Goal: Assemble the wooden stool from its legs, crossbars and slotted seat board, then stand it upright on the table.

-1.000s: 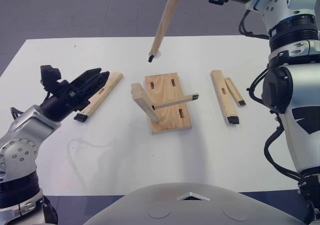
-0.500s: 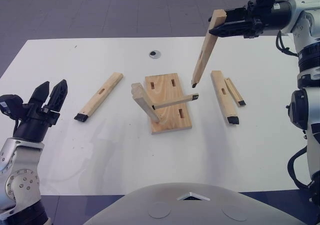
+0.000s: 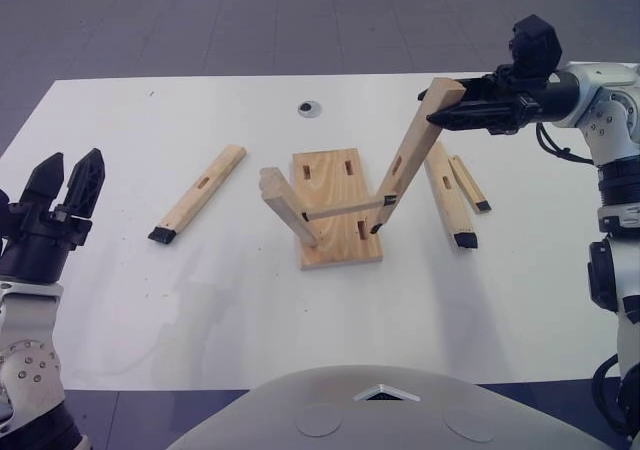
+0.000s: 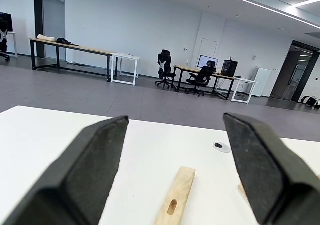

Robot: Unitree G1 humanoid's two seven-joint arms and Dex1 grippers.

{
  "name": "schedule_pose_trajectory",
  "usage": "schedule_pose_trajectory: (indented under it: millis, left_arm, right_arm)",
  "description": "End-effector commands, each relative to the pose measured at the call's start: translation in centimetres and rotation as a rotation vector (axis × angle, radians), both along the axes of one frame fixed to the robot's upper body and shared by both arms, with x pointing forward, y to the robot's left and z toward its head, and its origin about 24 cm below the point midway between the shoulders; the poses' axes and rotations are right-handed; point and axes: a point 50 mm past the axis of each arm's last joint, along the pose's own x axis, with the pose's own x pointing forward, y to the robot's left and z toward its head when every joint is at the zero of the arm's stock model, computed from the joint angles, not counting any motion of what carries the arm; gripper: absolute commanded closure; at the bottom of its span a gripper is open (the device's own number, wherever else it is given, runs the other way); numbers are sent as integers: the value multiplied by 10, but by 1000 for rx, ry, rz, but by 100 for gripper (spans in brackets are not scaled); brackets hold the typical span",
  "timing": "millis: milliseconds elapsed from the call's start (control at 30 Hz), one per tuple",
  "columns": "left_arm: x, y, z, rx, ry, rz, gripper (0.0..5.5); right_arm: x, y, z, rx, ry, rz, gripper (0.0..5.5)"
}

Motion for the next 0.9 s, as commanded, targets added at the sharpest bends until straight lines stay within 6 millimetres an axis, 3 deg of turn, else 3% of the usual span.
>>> schedule_pose_trajectory:
  millis: [33,233,433,767,900]
  left_arm:
    - [5,0,11,35,-5,-39,201]
    - [2,5,18,49,-2,-48,201]
    - [3,-6,24,56,-9,-61,201]
    - [-15,18,2,31,13,-62,201]
    - [-18,19,0,32,7,-63,201]
  right_arm:
    - [-5,0,-9,11,-9,-4,345]
    - [-10,-2,-25,19,-6,-35,345]
    - [-12,-4,-34,-2,-35,-43,345]
    - [-9,2,-26,-1,-133,-27,345]
    - [-21,3,-42,-56,-142,20,345]
